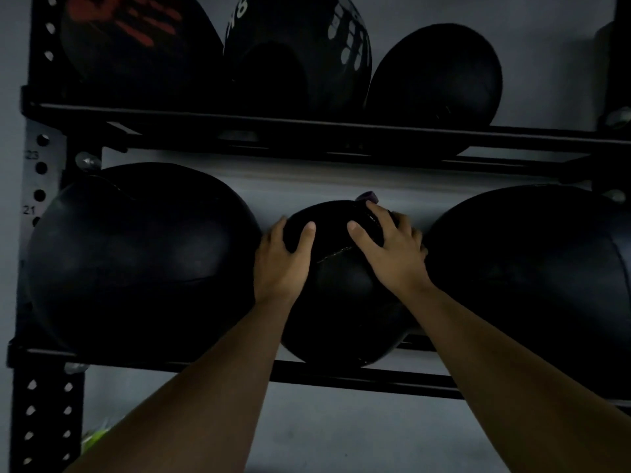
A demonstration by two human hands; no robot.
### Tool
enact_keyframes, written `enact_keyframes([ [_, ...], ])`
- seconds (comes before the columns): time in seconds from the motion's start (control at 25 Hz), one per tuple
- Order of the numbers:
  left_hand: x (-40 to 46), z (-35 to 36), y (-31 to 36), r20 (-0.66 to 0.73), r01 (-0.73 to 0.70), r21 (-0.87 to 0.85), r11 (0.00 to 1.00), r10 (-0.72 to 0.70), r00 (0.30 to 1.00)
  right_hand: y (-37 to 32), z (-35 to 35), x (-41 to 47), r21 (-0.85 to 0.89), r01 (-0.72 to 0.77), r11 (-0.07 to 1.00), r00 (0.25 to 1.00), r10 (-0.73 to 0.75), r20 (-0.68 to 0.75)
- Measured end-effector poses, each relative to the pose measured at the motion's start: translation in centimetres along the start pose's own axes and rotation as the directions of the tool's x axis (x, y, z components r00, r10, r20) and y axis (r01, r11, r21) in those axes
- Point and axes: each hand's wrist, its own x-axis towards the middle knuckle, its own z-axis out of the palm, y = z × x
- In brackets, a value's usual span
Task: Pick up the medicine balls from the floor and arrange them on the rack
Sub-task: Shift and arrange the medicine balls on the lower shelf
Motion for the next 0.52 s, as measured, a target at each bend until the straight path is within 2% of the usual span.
enact_keyframes([
  [0.16, -2.7, 1.0, 0.3, -0.144, 0.043, 0.122, 0.992, -0.025, 0.989, 1.0, -1.3, 2.3, 0.147, 0.057, 0.988, 0.989, -0.076, 0.129],
  [0.28, -4.0, 0.5, 0.3, -0.181, 0.011, 0.226, 0.974, 0.03, 0.983, 1.5, -1.5, 3.8, 0.095, 0.091, 0.991, 0.98, -0.106, 0.17],
  [0.36, -2.8, -0.7, 0.7, -0.122, 0.005, 0.22, 0.976, 0.022, 0.992, 1.2, -1.5, 3.3, 0.066, 0.075, 0.995, 0.984, -0.084, 0.157],
  [0.44, -1.4, -1.6, 1.1, 0.046, 0.006, 0.103, 0.995, -0.01, 0.999, 0.7, -1.2, 1.3, 0.111, 0.032, 0.993, 0.997, -0.039, 0.066],
  [0.52, -0.4, -1.9, 1.1, 0.185, -0.022, 0.036, 0.999, 0.015, 0.983, 0.5, -0.5, -1.3, 0.085, 0.056, 0.995, 0.998, -0.053, -0.041],
])
